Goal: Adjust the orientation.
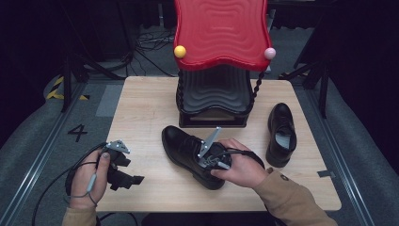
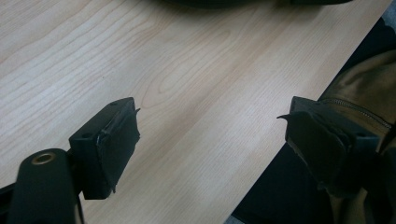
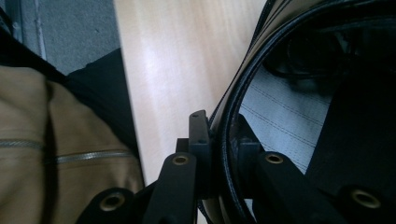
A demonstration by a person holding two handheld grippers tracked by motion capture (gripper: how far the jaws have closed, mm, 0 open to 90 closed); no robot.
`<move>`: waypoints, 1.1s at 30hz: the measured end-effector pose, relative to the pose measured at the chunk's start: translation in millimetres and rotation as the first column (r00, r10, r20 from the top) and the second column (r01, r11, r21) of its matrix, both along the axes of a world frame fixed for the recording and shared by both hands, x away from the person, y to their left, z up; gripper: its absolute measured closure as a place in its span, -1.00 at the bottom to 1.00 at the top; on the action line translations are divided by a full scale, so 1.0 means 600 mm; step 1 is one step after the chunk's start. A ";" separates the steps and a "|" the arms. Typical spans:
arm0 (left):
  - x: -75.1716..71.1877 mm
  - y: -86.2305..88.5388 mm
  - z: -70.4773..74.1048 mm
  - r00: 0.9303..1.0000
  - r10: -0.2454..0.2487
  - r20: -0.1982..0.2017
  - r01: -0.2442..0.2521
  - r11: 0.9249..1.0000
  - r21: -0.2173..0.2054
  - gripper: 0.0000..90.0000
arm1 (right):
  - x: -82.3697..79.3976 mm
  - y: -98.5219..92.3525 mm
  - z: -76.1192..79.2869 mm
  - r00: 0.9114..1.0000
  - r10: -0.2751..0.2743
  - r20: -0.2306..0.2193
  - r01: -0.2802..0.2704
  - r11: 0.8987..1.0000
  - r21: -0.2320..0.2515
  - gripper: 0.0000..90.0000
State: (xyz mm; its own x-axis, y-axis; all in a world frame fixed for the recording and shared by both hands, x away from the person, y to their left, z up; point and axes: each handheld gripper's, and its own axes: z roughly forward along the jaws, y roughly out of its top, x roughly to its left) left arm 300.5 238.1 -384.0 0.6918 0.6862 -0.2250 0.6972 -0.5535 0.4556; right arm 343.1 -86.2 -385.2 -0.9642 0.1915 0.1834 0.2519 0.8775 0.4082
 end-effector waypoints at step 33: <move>0.025 -0.021 0.001 0.999 -0.051 0.002 0.051 0.999 -0.002 -0.60 | -0.047 -0.117 -0.020 0.956 -0.291 0.034 0.293 0.954 -0.063 0.77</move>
